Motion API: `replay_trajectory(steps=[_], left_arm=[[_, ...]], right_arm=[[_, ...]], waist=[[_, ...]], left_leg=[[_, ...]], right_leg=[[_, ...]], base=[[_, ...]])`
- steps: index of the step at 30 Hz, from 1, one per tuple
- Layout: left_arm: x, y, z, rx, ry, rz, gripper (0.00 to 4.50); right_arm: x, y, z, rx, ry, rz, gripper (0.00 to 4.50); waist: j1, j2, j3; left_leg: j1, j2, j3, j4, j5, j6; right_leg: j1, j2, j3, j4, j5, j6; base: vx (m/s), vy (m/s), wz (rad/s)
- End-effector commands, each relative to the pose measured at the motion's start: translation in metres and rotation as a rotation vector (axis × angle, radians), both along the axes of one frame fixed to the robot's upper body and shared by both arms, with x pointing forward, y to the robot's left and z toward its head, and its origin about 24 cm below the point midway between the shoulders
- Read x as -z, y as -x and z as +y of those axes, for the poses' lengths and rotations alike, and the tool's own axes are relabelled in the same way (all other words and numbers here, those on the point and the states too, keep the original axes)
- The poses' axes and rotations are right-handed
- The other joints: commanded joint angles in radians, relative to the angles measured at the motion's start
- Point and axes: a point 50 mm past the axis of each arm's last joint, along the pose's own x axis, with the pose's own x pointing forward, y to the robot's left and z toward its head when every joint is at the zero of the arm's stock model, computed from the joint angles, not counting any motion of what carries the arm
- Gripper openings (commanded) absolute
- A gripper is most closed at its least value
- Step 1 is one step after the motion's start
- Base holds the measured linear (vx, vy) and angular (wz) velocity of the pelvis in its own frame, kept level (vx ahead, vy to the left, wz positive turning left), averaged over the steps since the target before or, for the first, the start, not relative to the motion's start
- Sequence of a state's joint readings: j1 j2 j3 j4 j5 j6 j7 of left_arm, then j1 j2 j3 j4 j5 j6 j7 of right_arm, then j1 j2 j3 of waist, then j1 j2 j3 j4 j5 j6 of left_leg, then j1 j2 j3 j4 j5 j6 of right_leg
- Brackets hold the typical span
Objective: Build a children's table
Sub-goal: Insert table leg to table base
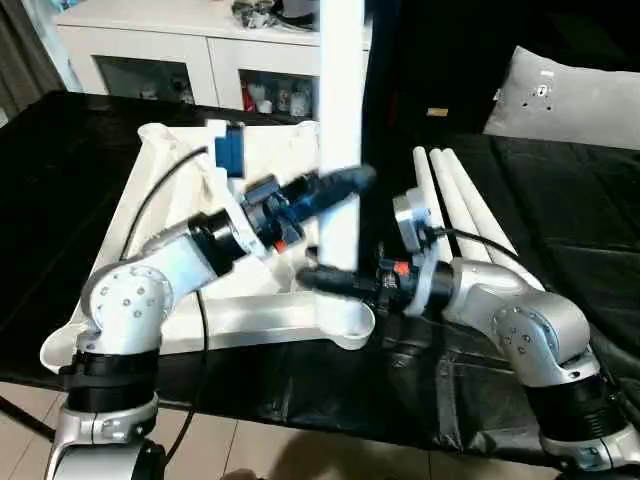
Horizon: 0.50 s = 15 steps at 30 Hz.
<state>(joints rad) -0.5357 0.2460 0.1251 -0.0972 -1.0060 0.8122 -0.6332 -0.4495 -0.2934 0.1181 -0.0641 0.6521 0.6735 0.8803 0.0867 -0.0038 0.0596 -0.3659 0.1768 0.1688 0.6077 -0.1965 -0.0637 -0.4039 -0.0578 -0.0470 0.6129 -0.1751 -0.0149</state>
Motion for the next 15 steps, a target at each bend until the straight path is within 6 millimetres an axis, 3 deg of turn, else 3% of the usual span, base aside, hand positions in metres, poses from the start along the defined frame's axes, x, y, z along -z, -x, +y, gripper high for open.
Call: replay_trajectory(steps=[1,8,15], left_arm=[[-0.006,-0.005,-0.003,-0.024,-0.019,-0.002,1.91],[-0.019,-0.024,0.003,-0.191,-0.069,0.042,1.88],[-0.025,-0.023,-0.001,-0.168,-0.097,0.029,1.88]], right_arm=[[-0.009,-0.013,-0.015,0.127,0.005,-0.037,2.87],[-0.018,-0.019,-0.023,0.191,-0.085,-0.022,3.5],[-0.022,-0.021,-0.026,0.231,-0.142,-0.003,4.08]], waist=[[-0.002,0.004,-0.072],[0.001,0.001,-0.075],[0.001,0.003,-0.074]], left_leg=[[0.007,0.035,-0.01,-0.066,-0.127,-0.015],[0.004,0.033,-0.009,-0.063,-0.096,-0.006],[0.004,0.033,-0.008,-0.063,-0.092,0.0]], right_leg=[[0.056,-0.064,0.04,-0.073,-0.256,-0.151],[0.059,-0.063,0.04,-0.065,-0.195,-0.159],[0.058,-0.064,0.039,-0.067,-0.21,-0.166]], base=[[0.0,0.0,0.0],[0.0,0.0,0.0],[0.0,0.0,0.0]])
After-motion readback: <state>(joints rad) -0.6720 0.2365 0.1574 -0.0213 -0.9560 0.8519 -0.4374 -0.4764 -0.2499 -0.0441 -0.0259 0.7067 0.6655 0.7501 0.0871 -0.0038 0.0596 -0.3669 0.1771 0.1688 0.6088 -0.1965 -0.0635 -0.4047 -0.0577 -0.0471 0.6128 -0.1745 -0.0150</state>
